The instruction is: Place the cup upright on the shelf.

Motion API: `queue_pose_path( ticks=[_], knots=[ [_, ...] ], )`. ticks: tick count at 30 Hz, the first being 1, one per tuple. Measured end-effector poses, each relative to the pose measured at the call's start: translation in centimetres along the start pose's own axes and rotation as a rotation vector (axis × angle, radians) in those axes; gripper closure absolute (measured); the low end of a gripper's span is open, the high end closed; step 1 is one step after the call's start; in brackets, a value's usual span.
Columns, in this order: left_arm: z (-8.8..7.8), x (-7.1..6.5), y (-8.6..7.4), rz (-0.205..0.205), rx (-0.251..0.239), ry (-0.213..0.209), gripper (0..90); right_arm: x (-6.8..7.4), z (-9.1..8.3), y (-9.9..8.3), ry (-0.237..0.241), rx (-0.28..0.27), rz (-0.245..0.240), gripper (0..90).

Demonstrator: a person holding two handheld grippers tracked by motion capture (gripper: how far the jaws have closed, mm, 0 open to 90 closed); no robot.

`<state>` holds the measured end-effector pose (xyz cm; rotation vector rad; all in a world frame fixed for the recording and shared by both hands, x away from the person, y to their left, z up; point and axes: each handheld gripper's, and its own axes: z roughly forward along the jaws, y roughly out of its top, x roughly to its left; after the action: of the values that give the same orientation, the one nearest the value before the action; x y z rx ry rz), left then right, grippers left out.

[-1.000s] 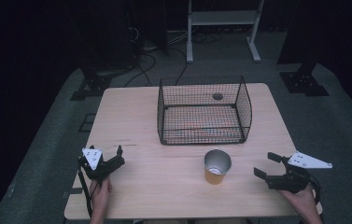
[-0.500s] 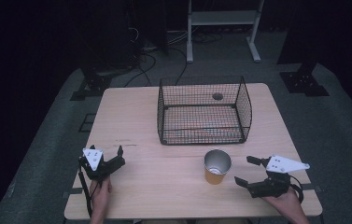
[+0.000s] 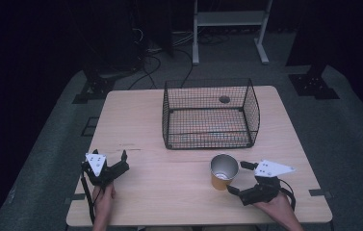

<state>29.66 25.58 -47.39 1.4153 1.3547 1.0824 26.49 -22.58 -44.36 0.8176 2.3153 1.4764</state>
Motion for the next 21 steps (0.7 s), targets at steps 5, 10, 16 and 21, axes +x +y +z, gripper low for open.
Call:
queue_pose_path(
  ticks=[5,10,16,21],
  knots=[
    [0.0,0.0,0.0,0.0,-0.001,-0.001,0.8,0.2,1.2,0.3,0.009,-0.006,0.004,1.6],
    [0.0,0.0,0.0,0.0,-0.001,-0.003,0.8,0.5,2.1,0.5,-0.005,-0.002,-0.007,1.6],
    [0.0,0.1,0.0,-0.003,-0.001,-0.004,0.8,0.5,3.1,0.9,-0.016,-0.007,-0.006,1.7],
    [0.0,0.1,0.0,-0.004,-0.002,-0.005,0.8,0.6,3.4,1.2,-0.008,-0.002,-0.011,1.7]
  ],
)
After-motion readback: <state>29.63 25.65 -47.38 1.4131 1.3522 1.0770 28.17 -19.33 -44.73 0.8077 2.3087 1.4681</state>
